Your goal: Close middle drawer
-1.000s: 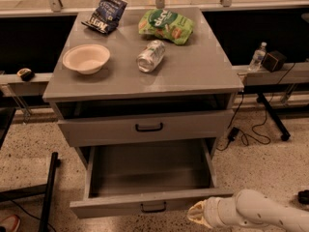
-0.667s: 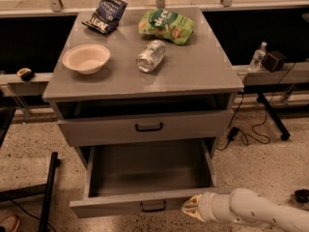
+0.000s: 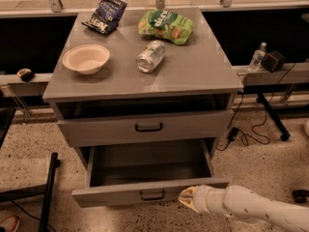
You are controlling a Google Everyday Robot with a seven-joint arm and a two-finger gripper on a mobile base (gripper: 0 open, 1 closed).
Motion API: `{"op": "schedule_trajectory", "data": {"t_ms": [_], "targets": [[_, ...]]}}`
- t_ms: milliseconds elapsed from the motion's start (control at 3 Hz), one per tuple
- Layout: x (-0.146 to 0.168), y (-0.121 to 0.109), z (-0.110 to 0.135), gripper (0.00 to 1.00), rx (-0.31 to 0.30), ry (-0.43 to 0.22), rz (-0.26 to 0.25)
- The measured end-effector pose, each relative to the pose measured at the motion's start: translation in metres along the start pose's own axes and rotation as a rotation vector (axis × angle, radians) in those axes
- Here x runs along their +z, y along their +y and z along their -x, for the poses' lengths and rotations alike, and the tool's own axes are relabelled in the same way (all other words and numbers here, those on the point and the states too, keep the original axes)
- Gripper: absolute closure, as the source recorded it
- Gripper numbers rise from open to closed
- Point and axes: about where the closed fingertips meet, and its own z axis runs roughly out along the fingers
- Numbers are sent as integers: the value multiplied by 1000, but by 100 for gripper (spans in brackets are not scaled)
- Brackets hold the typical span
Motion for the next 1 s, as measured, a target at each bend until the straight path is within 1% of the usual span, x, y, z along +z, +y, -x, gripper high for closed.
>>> {"op": "schedule_trajectory", "data": {"t_ms": [333, 667, 1000], "targets": [[3, -24, 14, 100, -41, 24, -72], [4, -28, 15, 100, -44, 24, -82], [7, -35, 20, 100, -52, -7, -99]]}}
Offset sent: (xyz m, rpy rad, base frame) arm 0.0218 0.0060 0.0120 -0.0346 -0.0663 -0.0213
